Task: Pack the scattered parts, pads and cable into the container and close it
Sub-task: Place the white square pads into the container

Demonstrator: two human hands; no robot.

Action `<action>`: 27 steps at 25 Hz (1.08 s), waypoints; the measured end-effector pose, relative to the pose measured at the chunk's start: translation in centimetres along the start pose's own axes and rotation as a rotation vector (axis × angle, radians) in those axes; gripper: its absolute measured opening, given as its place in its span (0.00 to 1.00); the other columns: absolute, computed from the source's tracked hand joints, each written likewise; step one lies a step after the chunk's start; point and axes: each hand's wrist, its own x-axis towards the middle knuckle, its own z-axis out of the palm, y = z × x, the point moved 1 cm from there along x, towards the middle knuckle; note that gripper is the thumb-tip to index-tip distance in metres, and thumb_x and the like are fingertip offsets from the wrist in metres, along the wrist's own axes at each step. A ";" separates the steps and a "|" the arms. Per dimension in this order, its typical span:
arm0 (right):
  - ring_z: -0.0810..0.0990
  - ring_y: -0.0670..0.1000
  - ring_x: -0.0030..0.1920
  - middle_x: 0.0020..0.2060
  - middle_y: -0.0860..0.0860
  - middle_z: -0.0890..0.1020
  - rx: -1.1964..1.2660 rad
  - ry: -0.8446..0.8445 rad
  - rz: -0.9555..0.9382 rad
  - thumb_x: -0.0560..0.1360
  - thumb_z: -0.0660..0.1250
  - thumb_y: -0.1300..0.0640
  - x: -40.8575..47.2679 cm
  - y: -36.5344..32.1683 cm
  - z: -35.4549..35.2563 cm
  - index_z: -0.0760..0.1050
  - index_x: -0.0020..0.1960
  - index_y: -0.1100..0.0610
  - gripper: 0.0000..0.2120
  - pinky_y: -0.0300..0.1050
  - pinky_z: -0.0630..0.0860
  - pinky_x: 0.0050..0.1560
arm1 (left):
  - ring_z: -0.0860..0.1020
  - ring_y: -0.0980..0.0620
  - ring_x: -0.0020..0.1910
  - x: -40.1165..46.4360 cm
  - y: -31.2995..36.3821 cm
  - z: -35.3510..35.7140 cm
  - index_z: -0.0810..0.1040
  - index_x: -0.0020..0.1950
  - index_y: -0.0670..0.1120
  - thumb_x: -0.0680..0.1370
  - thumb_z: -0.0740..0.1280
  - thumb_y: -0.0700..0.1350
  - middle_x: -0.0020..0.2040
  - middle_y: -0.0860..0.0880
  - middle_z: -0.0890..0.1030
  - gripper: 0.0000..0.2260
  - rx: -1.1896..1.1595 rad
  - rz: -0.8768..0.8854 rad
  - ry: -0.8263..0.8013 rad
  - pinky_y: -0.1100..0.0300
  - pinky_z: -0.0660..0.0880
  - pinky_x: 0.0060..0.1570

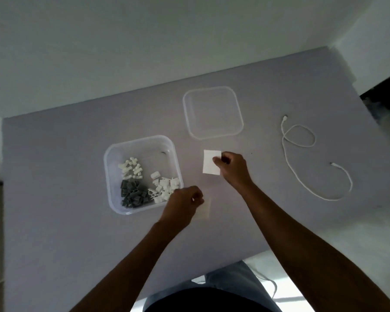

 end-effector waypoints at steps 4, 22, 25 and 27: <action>0.79 0.49 0.36 0.36 0.50 0.82 -0.041 -0.121 -0.199 0.74 0.72 0.53 0.7 -7.5 4.6 0.81 0.42 0.61 0.10 0.36 0.71 0.36 | 0.79 0.57 0.40 1.3 -4.4 -10.5 0.82 0.47 0.47 0.76 0.71 0.42 0.41 0.54 0.82 0.01 -0.166 -0.158 0.413 0.72 0.69 0.43; 0.84 0.56 0.50 0.49 0.55 0.86 -0.499 -0.255 -0.326 0.74 0.73 0.53 3.8 -10.9 11.4 0.79 0.61 0.55 0.17 0.48 0.80 0.51 | 0.79 0.44 0.54 9.3 -12.7 -10.6 0.80 0.57 0.43 0.78 0.67 0.41 0.56 0.43 0.83 0.08 0.030 -0.301 0.330 0.51 0.76 0.57; 0.83 0.51 0.42 0.44 0.52 0.85 -0.296 -0.104 -0.398 0.76 0.69 0.55 3.5 -10.3 8.5 0.81 0.53 0.56 0.08 0.47 0.80 0.45 | 0.77 0.44 0.58 9.3 -10.0 -10.6 0.78 0.59 0.43 0.78 0.67 0.43 0.58 0.43 0.81 0.11 0.094 -0.209 0.437 0.52 0.71 0.61; 0.81 0.49 0.39 0.41 0.51 0.84 -0.205 0.031 -0.382 0.77 0.67 0.56 4.2 -8.3 5.1 0.80 0.48 0.57 0.05 0.45 0.79 0.42 | 0.79 0.46 0.51 9.9 -7.2 -10.1 0.78 0.56 0.43 0.78 0.68 0.43 0.53 0.44 0.82 0.09 0.067 -0.098 0.486 0.57 0.71 0.54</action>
